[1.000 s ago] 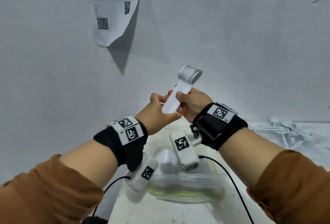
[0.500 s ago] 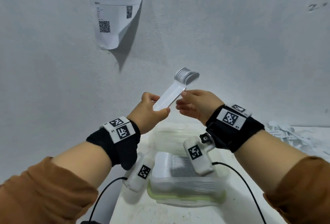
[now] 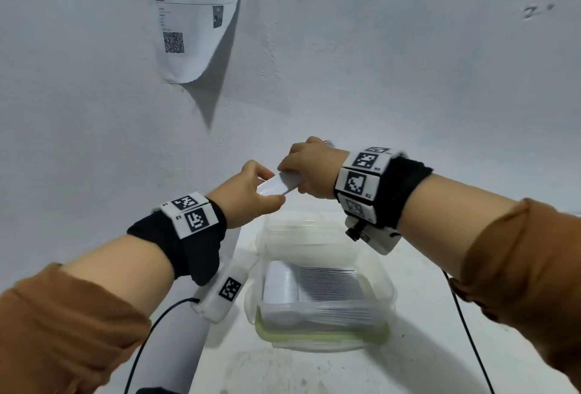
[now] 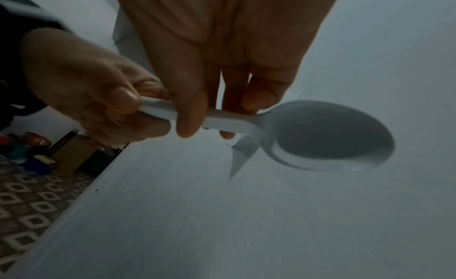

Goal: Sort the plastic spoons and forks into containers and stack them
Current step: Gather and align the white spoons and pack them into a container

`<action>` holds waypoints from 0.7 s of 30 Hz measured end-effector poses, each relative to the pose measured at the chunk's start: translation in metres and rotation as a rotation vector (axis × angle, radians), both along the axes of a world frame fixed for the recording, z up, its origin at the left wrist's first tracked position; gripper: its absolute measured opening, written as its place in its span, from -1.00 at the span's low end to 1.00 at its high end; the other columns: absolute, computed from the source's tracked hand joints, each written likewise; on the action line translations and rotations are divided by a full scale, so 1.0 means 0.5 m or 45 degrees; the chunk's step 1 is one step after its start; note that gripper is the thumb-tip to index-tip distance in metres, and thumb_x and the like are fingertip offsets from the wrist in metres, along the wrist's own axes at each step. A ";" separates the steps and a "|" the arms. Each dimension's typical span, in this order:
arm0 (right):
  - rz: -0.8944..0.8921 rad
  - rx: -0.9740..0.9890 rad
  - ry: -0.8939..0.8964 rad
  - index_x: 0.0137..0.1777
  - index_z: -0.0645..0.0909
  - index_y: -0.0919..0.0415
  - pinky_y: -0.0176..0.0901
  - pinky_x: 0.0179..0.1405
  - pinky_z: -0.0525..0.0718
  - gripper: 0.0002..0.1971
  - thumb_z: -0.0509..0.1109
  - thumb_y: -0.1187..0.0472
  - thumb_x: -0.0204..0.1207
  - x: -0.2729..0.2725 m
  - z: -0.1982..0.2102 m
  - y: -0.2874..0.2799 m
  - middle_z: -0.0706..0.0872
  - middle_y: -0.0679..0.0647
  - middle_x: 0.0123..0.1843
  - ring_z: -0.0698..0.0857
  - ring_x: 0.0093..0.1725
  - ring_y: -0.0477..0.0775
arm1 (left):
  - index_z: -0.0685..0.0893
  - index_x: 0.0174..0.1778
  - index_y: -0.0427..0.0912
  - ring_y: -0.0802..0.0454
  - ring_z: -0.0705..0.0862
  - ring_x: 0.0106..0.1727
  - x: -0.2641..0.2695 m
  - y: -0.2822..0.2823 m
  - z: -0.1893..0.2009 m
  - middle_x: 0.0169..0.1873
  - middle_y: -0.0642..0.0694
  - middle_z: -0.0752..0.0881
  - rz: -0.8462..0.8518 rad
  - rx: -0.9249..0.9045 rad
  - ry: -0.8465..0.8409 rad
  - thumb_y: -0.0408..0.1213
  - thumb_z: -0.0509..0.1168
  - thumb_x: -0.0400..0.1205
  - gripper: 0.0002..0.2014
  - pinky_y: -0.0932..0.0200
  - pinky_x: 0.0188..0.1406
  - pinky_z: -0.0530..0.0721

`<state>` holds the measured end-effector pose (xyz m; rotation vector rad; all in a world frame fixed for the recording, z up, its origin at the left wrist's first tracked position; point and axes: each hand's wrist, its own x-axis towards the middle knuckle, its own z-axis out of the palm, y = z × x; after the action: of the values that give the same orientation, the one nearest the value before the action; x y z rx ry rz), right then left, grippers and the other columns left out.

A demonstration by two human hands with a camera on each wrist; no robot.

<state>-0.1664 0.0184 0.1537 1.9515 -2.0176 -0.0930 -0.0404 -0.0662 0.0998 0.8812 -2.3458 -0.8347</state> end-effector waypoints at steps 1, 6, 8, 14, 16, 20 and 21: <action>-0.012 0.030 0.007 0.44 0.44 0.05 -0.14 0.07 0.37 -0.57 0.31 0.23 0.58 0.002 0.002 -0.003 0.49 0.02 0.37 0.36 0.39 0.14 | 0.34 0.11 -0.02 0.14 0.57 -0.38 0.001 -0.001 -0.001 -0.12 0.11 0.62 -0.007 0.010 -0.016 -0.14 0.38 0.54 -0.64 0.26 -0.38 0.48; -0.079 0.137 -0.077 0.30 0.54 0.08 -0.06 0.13 0.55 -0.64 0.42 0.20 0.50 0.005 -0.009 -0.007 0.62 0.01 0.23 0.52 0.28 0.09 | 0.38 0.08 0.05 0.11 0.59 -0.38 0.006 -0.005 -0.008 0.02 0.07 0.65 -0.067 0.030 -0.122 -0.09 0.40 0.52 -0.66 0.24 -0.33 0.51; -0.093 0.174 -0.128 0.26 0.56 0.11 -0.15 -0.05 0.52 -0.67 0.42 0.17 0.50 -0.001 -0.018 -0.002 0.64 0.00 0.15 0.59 0.15 0.07 | 0.39 0.13 0.10 0.13 0.60 -0.33 0.009 -0.004 -0.013 0.01 0.08 0.60 -0.067 0.010 -0.167 -0.02 0.39 0.53 -0.65 0.25 -0.28 0.53; -0.166 0.128 -0.408 0.16 0.60 0.16 -0.25 -0.20 0.42 -0.68 0.49 0.11 0.43 -0.029 -0.055 0.016 0.58 -0.09 -0.06 0.53 -0.07 -0.04 | 0.17 0.58 0.00 0.08 0.63 0.22 0.023 -0.014 -0.056 0.19 0.15 0.58 -0.070 0.181 -0.223 0.29 0.34 0.32 -0.06 0.03 0.39 0.51; -0.228 0.132 -0.527 0.13 0.61 0.10 -0.25 -0.09 0.48 -0.68 0.51 0.07 0.41 -0.043 -0.065 0.021 0.61 -0.13 -0.09 0.58 -0.06 -0.05 | 0.07 0.64 -0.04 0.09 0.49 0.43 0.023 -0.014 -0.079 0.46 0.07 0.44 -0.084 0.157 -0.395 0.25 0.32 0.43 -0.06 0.07 0.49 0.38; -0.313 0.169 -0.769 -0.01 0.59 0.01 -0.33 -0.23 0.53 -0.75 0.54 0.04 0.38 -0.065 -0.085 0.032 0.63 -0.23 -0.29 0.65 -0.26 -0.12 | -0.09 0.67 -0.03 0.05 0.25 0.60 0.017 -0.002 -0.116 0.63 0.03 0.18 -0.147 0.054 -0.758 0.40 0.26 0.41 0.05 0.04 0.57 0.21; -0.323 0.178 -0.796 -0.02 0.59 0.00 -0.35 -0.26 0.52 -0.76 0.54 0.05 0.38 -0.068 -0.092 0.036 0.63 -0.23 -0.31 0.64 -0.28 -0.13 | -0.12 0.67 -0.05 0.03 0.20 0.62 0.015 0.003 -0.123 0.64 0.00 0.13 -0.156 0.033 -0.828 0.38 0.25 0.43 0.04 0.05 0.58 0.18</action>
<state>-0.2002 0.0366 0.1078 1.9584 -2.7124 0.3730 -0.0326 -0.0644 0.0381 1.1622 -2.9741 -0.6944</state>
